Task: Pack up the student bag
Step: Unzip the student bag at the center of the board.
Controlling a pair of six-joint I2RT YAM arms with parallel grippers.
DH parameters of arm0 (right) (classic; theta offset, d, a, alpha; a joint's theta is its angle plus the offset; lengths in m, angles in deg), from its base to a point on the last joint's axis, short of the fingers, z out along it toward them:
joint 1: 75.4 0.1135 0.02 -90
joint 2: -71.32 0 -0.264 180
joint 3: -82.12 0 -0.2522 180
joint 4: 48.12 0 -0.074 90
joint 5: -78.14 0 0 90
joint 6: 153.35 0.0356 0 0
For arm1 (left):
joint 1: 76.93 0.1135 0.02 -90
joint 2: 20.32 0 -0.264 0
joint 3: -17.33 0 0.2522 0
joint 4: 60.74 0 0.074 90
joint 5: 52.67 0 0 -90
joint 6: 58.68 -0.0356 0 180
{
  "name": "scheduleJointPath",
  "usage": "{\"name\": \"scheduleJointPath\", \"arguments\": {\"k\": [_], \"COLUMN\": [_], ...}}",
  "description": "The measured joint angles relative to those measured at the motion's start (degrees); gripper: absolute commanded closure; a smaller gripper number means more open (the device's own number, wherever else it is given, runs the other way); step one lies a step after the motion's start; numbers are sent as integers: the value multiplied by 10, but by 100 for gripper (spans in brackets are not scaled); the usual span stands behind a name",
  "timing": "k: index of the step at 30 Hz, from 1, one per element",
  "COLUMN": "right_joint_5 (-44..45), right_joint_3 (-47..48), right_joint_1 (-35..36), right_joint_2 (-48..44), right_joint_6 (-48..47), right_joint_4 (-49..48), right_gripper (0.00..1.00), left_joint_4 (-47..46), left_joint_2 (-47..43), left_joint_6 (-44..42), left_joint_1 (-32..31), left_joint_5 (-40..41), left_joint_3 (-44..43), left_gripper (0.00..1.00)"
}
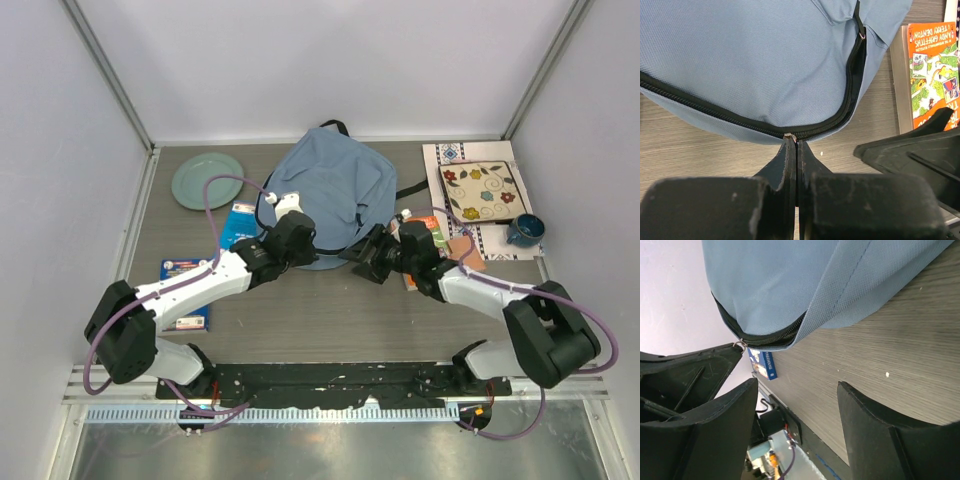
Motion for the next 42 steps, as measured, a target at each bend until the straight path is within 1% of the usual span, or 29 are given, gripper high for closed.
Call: {"name": "scheduleJointPath", "arguments": {"k": [4, 10, 13, 15, 16, 17, 19, 20, 21, 25, 28, 32, 38, 42], "right_joint_5": [2, 10, 13, 15, 16, 18, 19, 21, 22, 22, 17, 4, -5, -9], "right_joint_3": [-17, -17, -9, -2, 0, 0, 0, 0, 0, 5, 16, 48, 106, 112], "right_joint_1": [15, 22, 26, 28, 28, 29, 29, 29, 29, 24, 19, 4, -12, -44], "right_joint_2": [40, 108, 138, 155, 162, 166, 169, 170, 170, 169, 155, 118, 74, 64], "right_joint_6": [60, 119, 137, 146, 151, 156, 160, 168, 169, 160, 132, 61, -75, -145], "right_joint_4": [-74, -172, -200, -214, -224, -232, -243, -250, -252, -245, -208, -128, -13, 43], "right_gripper": [30, 30, 35, 47, 59, 75, 87, 97, 99, 99, 99, 99, 99, 99], "left_joint_4": [-5, -9, -10, -11, -11, -11, -11, -11, -10, -3, 15, 24, 32, 47], "left_joint_2": [-3, -11, -14, -15, -15, -15, -15, -16, -17, -29, -43, -69, -111, -123], "left_joint_6": [-2, -10, -14, -15, -15, -15, -17, -17, -17, -24, -31, -36, -44, -47], "left_joint_1": [0, 0, 0, 0, 0, 0, 0, 0, 0, 0, 0, -1, 10, 15], "left_joint_5": [-9, -17, -19, -20, -20, -20, -22, -23, -23, -16, 1, 24, 42, 59], "left_joint_3": [5, 11, 12, 12, 12, 12, 12, 12, 12, 13, 14, 18, 26, 35], "left_gripper": [100, 100, 100, 100, 100, 100, 100, 100, 100, 100, 100, 100, 100, 100]}}
